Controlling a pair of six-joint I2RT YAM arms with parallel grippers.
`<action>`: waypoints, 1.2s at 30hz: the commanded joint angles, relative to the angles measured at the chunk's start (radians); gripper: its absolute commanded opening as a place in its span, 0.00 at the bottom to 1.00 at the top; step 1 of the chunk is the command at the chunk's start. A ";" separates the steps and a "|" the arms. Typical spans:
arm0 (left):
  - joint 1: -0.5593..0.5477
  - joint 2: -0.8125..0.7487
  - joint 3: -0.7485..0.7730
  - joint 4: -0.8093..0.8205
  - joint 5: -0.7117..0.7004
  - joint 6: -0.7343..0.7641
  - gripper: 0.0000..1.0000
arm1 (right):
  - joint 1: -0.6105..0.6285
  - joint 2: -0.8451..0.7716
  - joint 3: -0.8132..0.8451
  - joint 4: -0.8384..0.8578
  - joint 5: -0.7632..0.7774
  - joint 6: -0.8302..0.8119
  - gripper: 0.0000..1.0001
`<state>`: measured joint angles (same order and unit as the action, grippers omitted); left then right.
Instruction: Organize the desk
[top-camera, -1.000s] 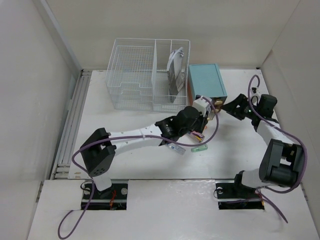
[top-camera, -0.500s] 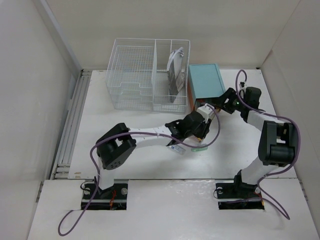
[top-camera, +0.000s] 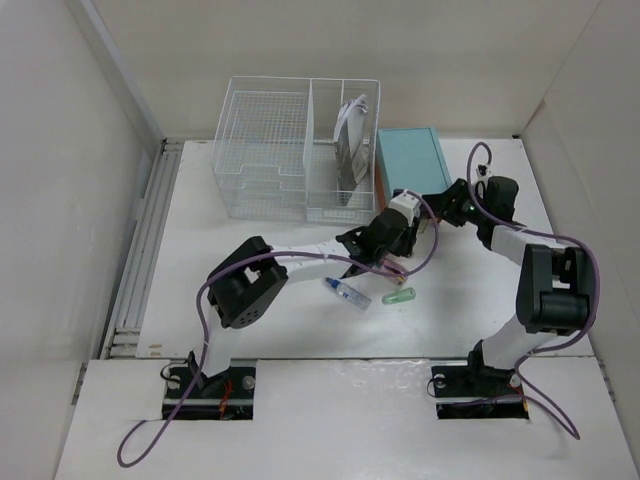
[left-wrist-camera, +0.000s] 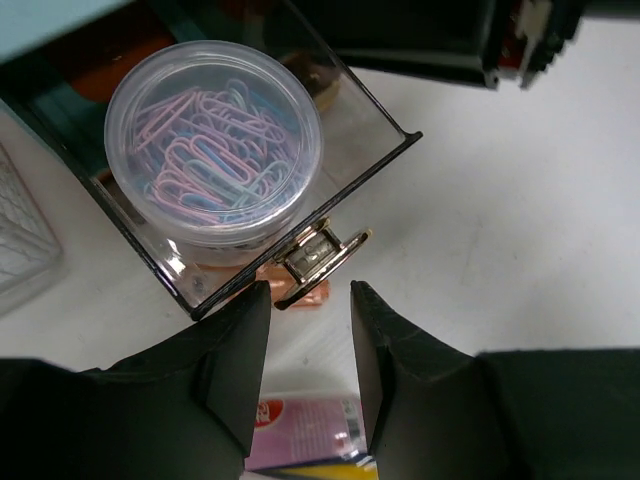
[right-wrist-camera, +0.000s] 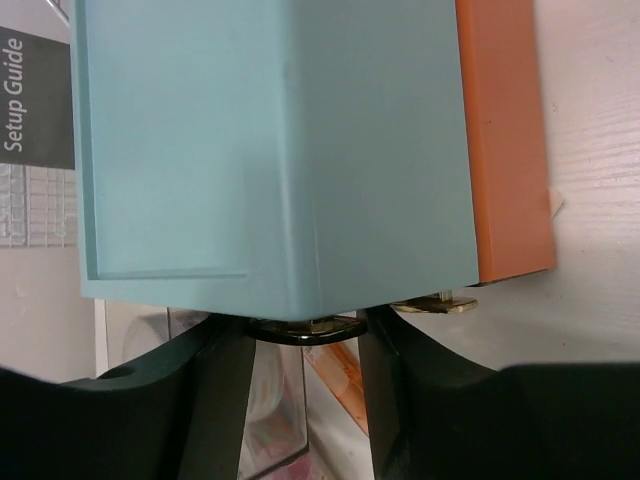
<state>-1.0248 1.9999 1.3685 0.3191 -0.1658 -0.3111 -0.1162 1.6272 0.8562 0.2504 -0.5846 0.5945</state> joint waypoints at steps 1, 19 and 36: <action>0.022 0.020 0.076 0.055 -0.072 -0.026 0.35 | 0.007 -0.061 -0.020 0.153 0.085 0.014 0.24; 0.095 0.111 0.190 0.014 -0.103 -0.036 0.34 | -0.080 -0.360 -0.224 -0.177 -0.032 -0.206 0.24; 0.124 0.105 0.199 0.004 -0.072 -0.026 0.41 | -0.089 -0.335 -0.204 -0.224 -0.214 -0.239 0.95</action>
<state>-0.9195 2.1727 1.5974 0.2699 -0.2146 -0.3511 -0.1963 1.3262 0.6312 0.0082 -0.7250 0.3817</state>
